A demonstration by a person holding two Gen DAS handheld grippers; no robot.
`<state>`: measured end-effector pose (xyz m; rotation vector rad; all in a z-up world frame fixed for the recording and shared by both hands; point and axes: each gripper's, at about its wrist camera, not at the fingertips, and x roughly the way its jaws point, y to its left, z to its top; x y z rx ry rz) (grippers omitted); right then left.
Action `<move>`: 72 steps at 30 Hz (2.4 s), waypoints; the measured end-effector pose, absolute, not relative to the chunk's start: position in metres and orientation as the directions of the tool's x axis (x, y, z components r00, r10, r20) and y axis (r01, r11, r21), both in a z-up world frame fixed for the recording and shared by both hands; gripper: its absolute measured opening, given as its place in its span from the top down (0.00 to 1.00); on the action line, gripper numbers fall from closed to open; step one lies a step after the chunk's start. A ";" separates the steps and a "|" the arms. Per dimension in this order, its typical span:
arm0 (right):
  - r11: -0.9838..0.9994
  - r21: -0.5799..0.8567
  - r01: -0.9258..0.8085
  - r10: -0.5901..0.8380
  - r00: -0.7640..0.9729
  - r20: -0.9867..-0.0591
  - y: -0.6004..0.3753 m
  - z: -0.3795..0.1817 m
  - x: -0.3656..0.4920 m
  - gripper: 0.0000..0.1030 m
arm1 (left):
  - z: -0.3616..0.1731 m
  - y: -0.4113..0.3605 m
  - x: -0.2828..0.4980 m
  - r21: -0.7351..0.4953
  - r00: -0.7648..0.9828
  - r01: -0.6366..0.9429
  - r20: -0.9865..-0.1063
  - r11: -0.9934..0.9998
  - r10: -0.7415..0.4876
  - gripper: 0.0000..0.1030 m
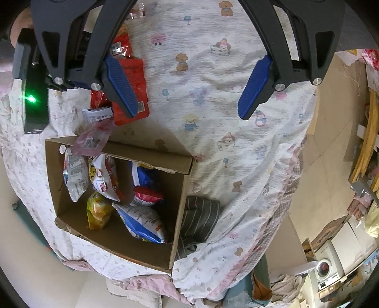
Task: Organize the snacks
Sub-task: 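Grasp the large red bag with the right gripper while the left grasps a small red packet, then carry the red bag and red packet over the box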
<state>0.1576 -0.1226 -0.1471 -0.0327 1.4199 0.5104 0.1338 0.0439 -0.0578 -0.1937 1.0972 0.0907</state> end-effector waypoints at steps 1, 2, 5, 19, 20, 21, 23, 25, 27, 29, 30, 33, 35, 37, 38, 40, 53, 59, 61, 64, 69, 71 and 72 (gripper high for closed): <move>0.888 0.289 -0.357 0.332 0.065 -0.941 -0.125 -0.144 0.156 0.52 | -0.057 0.042 0.134 -0.112 0.456 -0.167 -0.890 0.980 -0.024 0.18; 0.882 0.311 -0.355 0.356 0.068 -0.932 -0.128 -0.140 0.153 0.54 | -0.057 0.042 0.134 -0.111 0.457 -0.165 -0.889 0.980 -0.024 0.18; 0.849 0.379 -0.369 0.433 0.074 -0.898 -0.138 -0.123 0.142 0.57 | -0.057 0.040 0.135 -0.110 0.458 -0.162 -0.888 0.981 -0.023 0.18; 0.919 0.315 -0.235 0.384 0.366 -0.848 -0.229 -0.070 0.134 0.57 | -0.077 0.026 0.146 -0.130 0.384 -0.199 -0.922 0.971 -0.045 0.18; 0.914 0.344 -0.213 0.401 0.363 -0.841 -0.234 -0.071 0.135 0.57 | -0.080 0.024 0.148 -0.134 0.372 -0.203 -0.927 0.970 -0.050 0.18; 0.909 0.368 -0.195 0.415 0.359 -0.836 -0.239 -0.073 0.136 0.57 | -0.083 0.022 0.149 -0.136 0.360 -0.204 -0.931 0.969 -0.055 0.18; 0.896 0.410 -0.167 0.443 0.348 -0.826 -0.249 -0.075 0.140 0.57 | -0.092 0.017 0.152 -0.145 0.321 -0.206 -0.944 0.968 -0.073 0.18; 0.888 0.435 -0.150 0.460 0.343 -0.819 -0.254 -0.077 0.140 0.57 | -0.104 0.014 0.155 -0.170 0.276 -0.226 -0.955 0.959 -0.104 0.18; 0.888 0.436 -0.145 0.459 0.348 -0.818 -0.254 -0.078 0.140 0.57 | -0.112 0.011 0.155 -0.183 0.246 -0.244 -0.962 0.952 -0.122 0.18; 0.886 0.441 -0.143 0.462 0.350 -0.815 -0.259 -0.077 0.141 0.57 | -0.122 0.005 0.154 -0.197 0.215 -0.249 -0.966 0.948 -0.144 0.18; 0.885 0.444 -0.141 0.464 0.351 -0.814 -0.261 -0.077 0.141 0.57 | -0.127 0.000 0.155 -0.197 0.199 -0.249 -0.969 0.948 -0.149 0.18; 0.884 0.448 -0.134 0.465 0.350 -0.813 -0.264 -0.077 0.141 0.57 | -0.143 -0.011 0.159 -0.213 0.158 -0.288 -0.972 0.934 -0.173 0.18; 0.884 0.449 -0.128 0.465 0.347 -0.815 -0.265 -0.078 0.142 0.57 | -0.152 -0.015 0.164 -0.224 0.141 -0.332 -0.972 0.916 -0.187 0.18; 0.885 0.449 -0.125 0.463 0.349 -0.815 -0.266 -0.078 0.142 0.57 | -0.161 -0.019 0.167 -0.205 0.120 -0.364 -0.978 0.909 -0.173 0.18; 0.886 0.447 -0.123 0.461 0.350 -0.816 -0.266 -0.079 0.142 0.57 | -0.165 -0.020 0.169 -0.194 0.112 -0.369 -0.980 0.909 -0.164 0.17; 0.889 0.441 -0.120 0.454 0.348 -0.820 -0.267 -0.081 0.141 0.57 | -0.174 -0.026 0.173 -0.164 0.083 -0.351 -0.986 0.922 -0.143 0.11; 0.888 0.438 -0.137 0.457 0.345 -0.820 -0.260 -0.081 0.145 0.57 | -0.170 -0.040 0.150 -0.106 0.111 -0.201 -0.990 0.974 -0.085 0.46; 0.877 0.450 -0.166 0.479 0.348 -0.806 -0.248 -0.073 0.147 0.57 | -0.159 -0.027 0.132 -0.147 0.114 -0.170 -0.985 0.974 -0.129 0.60; 0.874 0.452 -0.175 0.485 0.347 -0.803 -0.244 -0.071 0.147 0.57 | -0.159 -0.022 0.126 -0.160 0.093 -0.162 -0.985 0.974 -0.147 0.61; 0.873 0.453 -0.182 0.488 0.343 -0.803 -0.240 -0.070 0.148 0.57 | -0.159 -0.012 0.119 -0.169 0.072 -0.162 -0.985 0.972 -0.160 0.68; 0.870 0.456 -0.187 0.493 0.345 -0.799 -0.238 -0.068 0.147 0.57 | -0.145 0.000 0.104 -0.168 0.065 -0.153 -0.985 0.974 -0.160 0.71; 0.870 0.457 -0.185 0.493 0.343 -0.800 -0.239 -0.068 0.147 0.57 | -0.139 0.001 0.102 -0.151 0.067 -0.142 -0.987 0.978 -0.143 0.71; 0.870 0.457 -0.184 0.492 0.342 -0.800 -0.238 -0.068 0.146 0.57 | -0.134 0.003 0.099 -0.141 0.071 -0.131 -0.989 0.981 -0.133 0.71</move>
